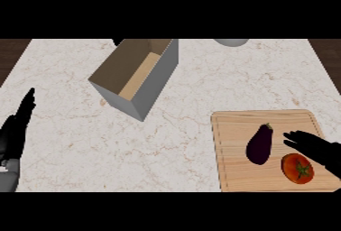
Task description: Pick the tomato from the cutting board and place it in the cardboard box
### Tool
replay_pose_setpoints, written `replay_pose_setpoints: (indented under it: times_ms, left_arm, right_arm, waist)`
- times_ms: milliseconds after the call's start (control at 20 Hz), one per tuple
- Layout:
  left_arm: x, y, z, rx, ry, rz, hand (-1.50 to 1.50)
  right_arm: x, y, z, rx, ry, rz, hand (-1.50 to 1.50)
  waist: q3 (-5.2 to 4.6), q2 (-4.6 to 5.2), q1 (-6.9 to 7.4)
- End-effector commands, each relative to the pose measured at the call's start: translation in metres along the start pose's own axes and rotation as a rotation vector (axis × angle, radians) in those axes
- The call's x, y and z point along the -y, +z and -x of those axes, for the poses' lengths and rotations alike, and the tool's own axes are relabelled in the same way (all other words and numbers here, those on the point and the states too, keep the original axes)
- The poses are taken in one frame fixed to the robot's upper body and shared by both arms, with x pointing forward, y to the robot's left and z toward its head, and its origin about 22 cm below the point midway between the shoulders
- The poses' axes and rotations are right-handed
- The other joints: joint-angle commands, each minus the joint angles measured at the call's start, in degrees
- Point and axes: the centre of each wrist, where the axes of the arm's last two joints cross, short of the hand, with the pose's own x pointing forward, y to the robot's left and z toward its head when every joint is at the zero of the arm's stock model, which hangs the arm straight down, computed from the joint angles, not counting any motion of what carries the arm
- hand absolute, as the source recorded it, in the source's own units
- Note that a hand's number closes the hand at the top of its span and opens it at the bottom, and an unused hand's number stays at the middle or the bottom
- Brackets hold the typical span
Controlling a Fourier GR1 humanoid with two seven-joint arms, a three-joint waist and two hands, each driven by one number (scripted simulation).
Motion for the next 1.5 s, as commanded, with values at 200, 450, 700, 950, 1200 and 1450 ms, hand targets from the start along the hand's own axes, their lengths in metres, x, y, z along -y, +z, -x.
replay_pose_setpoints:
  times_ms: [200,450,700,950,1200,1450]
  left_arm:
    - [0.008,0.004,-0.011,0.005,0.014,-0.015,0.00]
    - [-0.002,0.005,0.001,-0.010,-0.004,0.011,0.00]
    - [-0.005,-0.012,0.008,0.005,0.009,0.004,0.00]
    - [0.013,-0.007,0.000,-0.009,-0.003,-0.011,0.00]
    - [0.008,0.010,-0.010,0.004,0.005,0.012,0.00]
    - [-0.002,0.007,0.003,0.015,0.001,0.008,0.00]
  right_arm:
    - [0.000,0.014,-0.029,0.033,0.013,-0.026,-1.50]
    - [-0.015,0.007,-0.039,-0.080,0.072,-0.070,-1.50]
    - [-0.055,-0.029,-0.039,-0.102,0.050,-0.080,-1.50]
    - [-0.037,-0.041,-0.026,-0.083,0.149,0.059,1.50]
    - [-0.047,-0.049,-0.029,-0.095,0.195,0.170,1.50]
    - [-0.008,-0.080,-0.022,-0.109,0.212,0.245,1.50]
  waist:
    - [-0.01,-0.03,-0.15]
    - [-0.01,-0.01,-0.05]
    - [-0.01,0.13,-0.06]
    - [0.03,0.09,0.05]
    - [0.05,-0.01,0.38]
    - [0.01,0.10,0.72]
